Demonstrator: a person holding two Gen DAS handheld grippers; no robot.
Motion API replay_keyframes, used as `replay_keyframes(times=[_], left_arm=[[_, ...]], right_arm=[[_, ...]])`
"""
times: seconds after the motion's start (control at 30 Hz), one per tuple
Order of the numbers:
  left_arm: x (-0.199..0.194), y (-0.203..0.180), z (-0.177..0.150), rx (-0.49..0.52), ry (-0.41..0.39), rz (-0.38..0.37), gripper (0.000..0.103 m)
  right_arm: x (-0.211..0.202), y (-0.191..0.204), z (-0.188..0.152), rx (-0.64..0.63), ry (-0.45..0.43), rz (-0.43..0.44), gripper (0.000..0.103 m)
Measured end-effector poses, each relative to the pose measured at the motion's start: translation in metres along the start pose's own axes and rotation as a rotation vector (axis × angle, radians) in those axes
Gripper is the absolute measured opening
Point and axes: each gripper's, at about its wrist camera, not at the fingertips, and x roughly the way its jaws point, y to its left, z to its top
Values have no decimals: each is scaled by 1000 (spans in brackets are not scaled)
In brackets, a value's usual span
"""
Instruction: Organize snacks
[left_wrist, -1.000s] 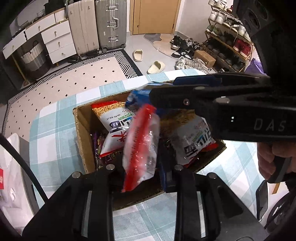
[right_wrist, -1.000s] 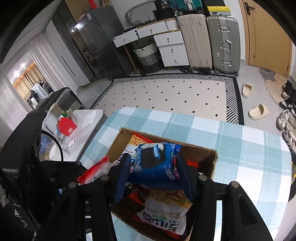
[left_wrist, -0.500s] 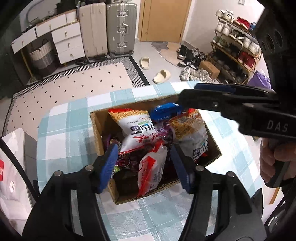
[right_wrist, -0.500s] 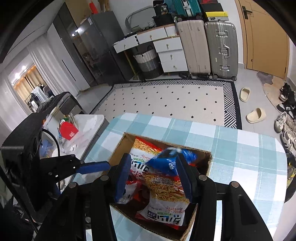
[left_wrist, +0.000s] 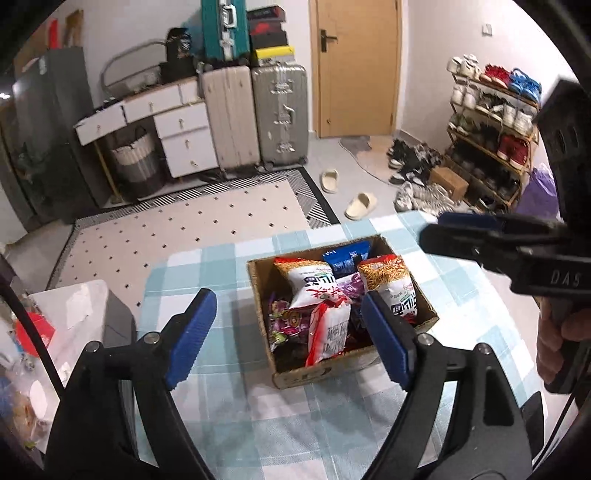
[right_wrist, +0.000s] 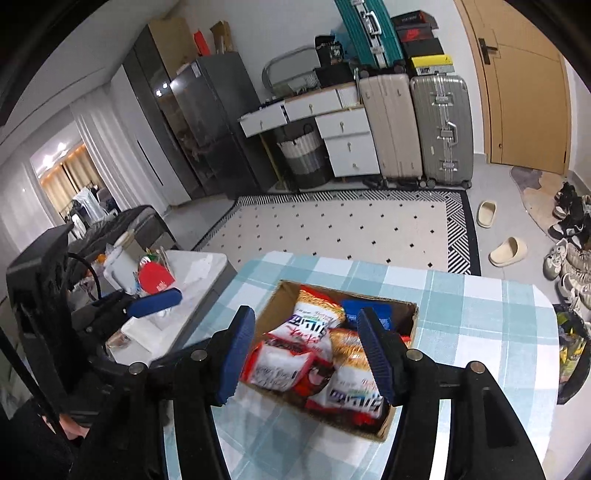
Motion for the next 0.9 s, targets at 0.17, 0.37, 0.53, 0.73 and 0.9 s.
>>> replay_keyframes(times=[0.17,0.37,0.53,0.73,0.9], left_arm=[[-46,2,-12,-20,-50,15,81],[-98,8,-38,-66,-147,76,82],[-146,18,-67,-155,-252,91,92],[-205,4,-111,-115,-393,146,103],[-221,-10,-147,-79,-455,185,103]], right_arm=[[-34,11,-19,7,-62,8,63],[-86,24,-52,-15,-179,23,75],[-110,32,-83,-15,-227,26,85],[-127,34,-116,-3,-270,29,91],[-136,40,-146,-56,-318,-26,95]])
